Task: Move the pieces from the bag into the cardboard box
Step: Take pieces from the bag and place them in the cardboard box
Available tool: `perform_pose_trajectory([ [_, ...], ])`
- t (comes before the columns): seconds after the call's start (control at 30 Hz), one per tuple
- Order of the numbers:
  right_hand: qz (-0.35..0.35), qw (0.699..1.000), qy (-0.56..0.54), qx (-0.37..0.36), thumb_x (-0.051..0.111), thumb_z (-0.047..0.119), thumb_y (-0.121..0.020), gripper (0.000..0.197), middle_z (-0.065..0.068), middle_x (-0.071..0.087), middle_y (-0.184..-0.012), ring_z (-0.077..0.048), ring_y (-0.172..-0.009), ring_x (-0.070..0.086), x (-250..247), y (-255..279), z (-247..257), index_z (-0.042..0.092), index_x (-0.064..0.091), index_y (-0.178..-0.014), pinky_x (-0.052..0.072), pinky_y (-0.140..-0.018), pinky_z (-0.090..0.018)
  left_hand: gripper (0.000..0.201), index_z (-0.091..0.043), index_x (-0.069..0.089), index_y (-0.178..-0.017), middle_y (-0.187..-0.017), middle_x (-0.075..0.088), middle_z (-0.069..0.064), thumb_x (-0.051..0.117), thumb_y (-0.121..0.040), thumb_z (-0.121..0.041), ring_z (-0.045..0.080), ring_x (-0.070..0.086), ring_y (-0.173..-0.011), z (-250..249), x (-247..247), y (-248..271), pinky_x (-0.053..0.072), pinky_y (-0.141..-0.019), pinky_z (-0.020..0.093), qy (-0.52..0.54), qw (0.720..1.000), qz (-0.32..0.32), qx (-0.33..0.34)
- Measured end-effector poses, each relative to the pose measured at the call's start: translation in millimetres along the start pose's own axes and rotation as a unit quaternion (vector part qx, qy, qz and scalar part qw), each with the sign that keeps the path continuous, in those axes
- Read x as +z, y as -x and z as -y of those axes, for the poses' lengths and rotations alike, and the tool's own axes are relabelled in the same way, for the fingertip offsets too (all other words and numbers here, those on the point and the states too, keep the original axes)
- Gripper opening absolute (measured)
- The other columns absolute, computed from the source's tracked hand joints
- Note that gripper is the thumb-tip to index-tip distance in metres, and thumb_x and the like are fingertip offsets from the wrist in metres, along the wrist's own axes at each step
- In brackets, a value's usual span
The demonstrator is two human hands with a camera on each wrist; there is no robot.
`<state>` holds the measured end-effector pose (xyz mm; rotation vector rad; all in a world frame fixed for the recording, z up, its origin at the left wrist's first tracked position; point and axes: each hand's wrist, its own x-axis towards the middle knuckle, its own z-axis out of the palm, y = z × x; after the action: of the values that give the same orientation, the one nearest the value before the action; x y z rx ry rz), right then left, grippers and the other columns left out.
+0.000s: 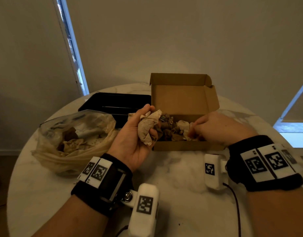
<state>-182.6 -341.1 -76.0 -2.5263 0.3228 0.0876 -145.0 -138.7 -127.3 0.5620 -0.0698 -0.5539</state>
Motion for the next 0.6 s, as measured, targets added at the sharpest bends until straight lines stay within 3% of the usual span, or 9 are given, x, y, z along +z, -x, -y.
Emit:
perform_pose_trajectory([
  [0.1,0.022,0.998,0.052,-0.011,0.060,0.026,-0.099,0.023,0.003,0.068,-0.101,-0.015,-0.096,0.061,0.9,0.7,1.9,0.017,0.079,-0.107,0.039,-0.062,-0.013,0.018,-0.014,0.071,-0.096,-0.098,0.066,0.007,0.069,-0.089,-0.029,0.010,0.054,-0.080,0.2,0.7,0.2,0.051,-0.046,0.015,0.000,1.000,-0.002,0.000],
  [0.2,0.041,0.996,0.074,-0.029,0.057,0.024,-0.098,0.024,0.003,0.070,-0.108,-0.014,-0.096,0.060,2.7,0.5,4.7,0.023,0.081,-0.104,0.046,-0.070,-0.023,0.017,-0.014,0.070,-0.095,-0.099,0.065,0.006,0.069,-0.088,-0.030,0.009,0.054,-0.080,-0.1,0.7,0.5,0.051,-0.046,0.014,0.000,1.000,0.001,-0.001],
  [0.3,0.074,0.993,0.081,-0.040,0.056,0.025,-0.097,0.024,-0.008,0.071,-0.112,-0.018,-0.090,0.057,9.4,-1.9,3.8,0.015,0.076,-0.107,0.045,-0.077,-0.029,0.017,-0.014,0.069,-0.095,-0.098,0.065,0.006,0.069,-0.088,-0.029,0.010,0.055,-0.079,-0.1,1.8,1.4,0.051,-0.046,0.014,-0.003,1.000,-0.004,-0.004],
  [0.4,0.053,0.995,0.067,-0.052,0.051,0.025,-0.099,0.028,0.011,0.067,-0.100,-0.010,-0.091,0.058,5.7,-0.3,4.2,0.032,0.077,-0.092,0.042,-0.068,-0.022,0.018,-0.013,0.070,-0.096,-0.097,0.066,0.007,0.069,-0.087,-0.029,0.011,0.055,-0.078,-0.4,1.9,1.7,0.051,-0.046,0.014,-0.009,1.000,-0.010,-0.002],
  [0.47,0.037,0.996,0.053,-0.062,0.049,0.024,-0.100,0.031,0.016,0.066,-0.097,-0.003,-0.089,0.057,3.3,1.0,5.3,0.035,0.076,-0.090,0.041,-0.068,-0.019,0.019,-0.013,0.069,-0.098,-0.097,0.066,0.007,0.069,-0.088,-0.030,0.010,0.056,-0.079,-0.6,0.6,1.4,0.052,-0.046,0.015,-0.010,1.000,-0.007,-0.004],
  [0.53,0.041,0.995,0.046,-0.077,0.049,0.024,-0.101,0.029,0.015,0.068,-0.104,-0.004,-0.095,0.061,4.9,4.2,9.0,0.038,0.075,-0.098,0.047,-0.076,-0.021,0.020,-0.013,0.069,-0.100,-0.098,0.066,0.006,0.069,-0.089,-0.031,0.010,0.056,-0.080,-0.8,-0.6,0.3,0.052,-0.046,0.015,-0.014,1.000,-0.007,-0.006],
  [0.6,0.056,0.993,0.050,-0.092,0.050,0.024,-0.101,0.029,0.011,0.068,-0.122,-0.010,-0.113,0.061,8.1,5.1,10.1,0.039,0.072,-0.113,0.048,-0.091,-0.026,0.020,-0.013,0.069,-0.100,-0.099,0.066,0.006,0.069,-0.090,-0.031,0.010,0.056,-0.079,-0.6,-0.9,-0.3,0.052,-0.046,0.015,-0.016,1.000,-0.010,-0.007],
])
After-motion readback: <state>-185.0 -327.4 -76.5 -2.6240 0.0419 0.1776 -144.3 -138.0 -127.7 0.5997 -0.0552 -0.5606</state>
